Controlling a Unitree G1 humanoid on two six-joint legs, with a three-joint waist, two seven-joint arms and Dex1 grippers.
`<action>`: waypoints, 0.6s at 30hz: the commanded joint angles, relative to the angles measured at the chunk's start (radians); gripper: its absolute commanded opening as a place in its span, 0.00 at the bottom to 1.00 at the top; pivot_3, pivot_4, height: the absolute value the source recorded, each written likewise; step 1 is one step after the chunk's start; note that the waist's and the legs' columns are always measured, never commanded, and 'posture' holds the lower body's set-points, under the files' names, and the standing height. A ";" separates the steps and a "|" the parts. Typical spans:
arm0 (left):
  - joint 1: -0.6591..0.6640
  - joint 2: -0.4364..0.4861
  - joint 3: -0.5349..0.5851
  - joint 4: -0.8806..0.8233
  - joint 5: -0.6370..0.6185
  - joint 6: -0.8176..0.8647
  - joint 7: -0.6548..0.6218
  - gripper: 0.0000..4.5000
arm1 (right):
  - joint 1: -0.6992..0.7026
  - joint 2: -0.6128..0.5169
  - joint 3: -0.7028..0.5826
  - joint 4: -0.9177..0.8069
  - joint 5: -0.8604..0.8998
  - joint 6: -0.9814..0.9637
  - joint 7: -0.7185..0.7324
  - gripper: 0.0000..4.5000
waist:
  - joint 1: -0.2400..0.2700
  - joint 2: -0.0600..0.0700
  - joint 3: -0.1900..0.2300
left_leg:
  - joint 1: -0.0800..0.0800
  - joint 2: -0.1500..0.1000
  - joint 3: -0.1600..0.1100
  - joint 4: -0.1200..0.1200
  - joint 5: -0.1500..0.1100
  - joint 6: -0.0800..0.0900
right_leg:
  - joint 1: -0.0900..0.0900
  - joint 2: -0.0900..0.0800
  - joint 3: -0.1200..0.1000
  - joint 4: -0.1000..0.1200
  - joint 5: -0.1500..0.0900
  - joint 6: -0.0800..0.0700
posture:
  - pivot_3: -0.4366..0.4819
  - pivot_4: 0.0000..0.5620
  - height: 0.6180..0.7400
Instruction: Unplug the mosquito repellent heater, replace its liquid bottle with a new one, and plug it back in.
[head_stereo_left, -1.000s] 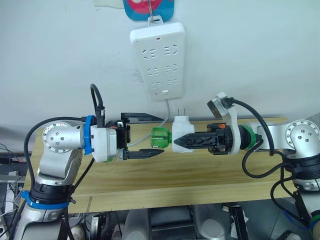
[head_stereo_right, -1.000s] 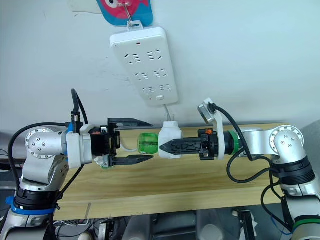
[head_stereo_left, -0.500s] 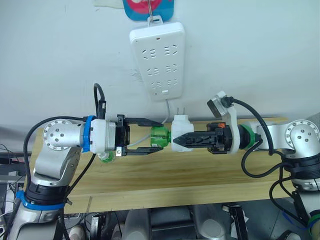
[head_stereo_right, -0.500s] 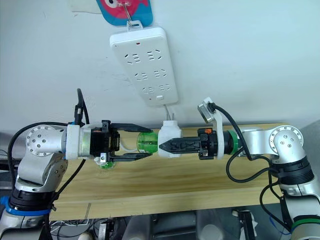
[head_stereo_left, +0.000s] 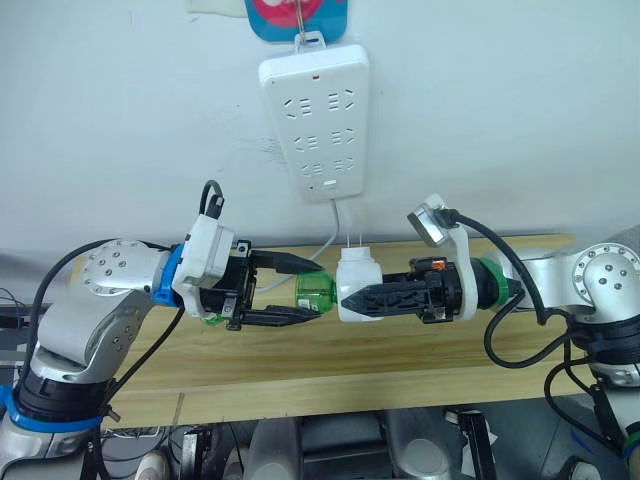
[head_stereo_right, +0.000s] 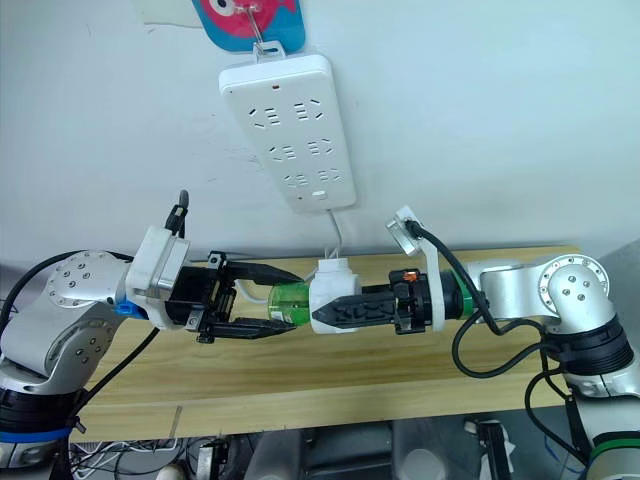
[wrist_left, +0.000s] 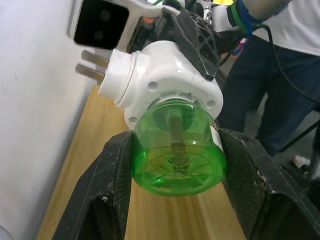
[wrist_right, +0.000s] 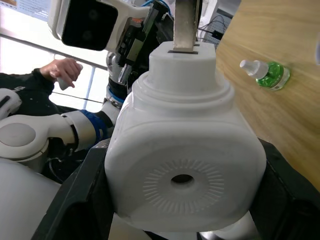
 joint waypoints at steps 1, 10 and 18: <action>-0.013 0.012 0.036 -0.046 -0.049 0.046 0.007 0.50 | 0.006 -0.023 -0.035 -0.045 0.016 -0.054 -0.037 0.68 | 0.000 0.000 0.000 | 0.000 0.000 0.000 0.000 0.000 0.000 | 0.000 0.000 0.000 0.000 0.000 0.000 | 0.29 0.69 1.00; -0.043 -0.004 0.064 -0.054 -0.137 0.182 0.071 0.50 | 0.014 -0.036 -0.048 -0.105 0.016 -0.115 -0.073 0.68 | 0.000 0.000 0.000 | 0.000 0.000 0.000 0.000 0.000 0.000 | 0.000 0.000 0.000 0.000 0.000 0.000 | 0.29 0.69 1.00; -0.050 0.007 0.092 -0.060 -0.236 0.312 0.114 0.50 | 0.016 -0.059 -0.047 -0.147 0.016 -0.141 -0.078 0.68 | 0.000 0.000 0.000 | 0.000 0.000 0.000 0.000 0.000 0.000 | 0.000 0.000 0.000 0.000 0.000 0.000 | 0.28 0.69 1.00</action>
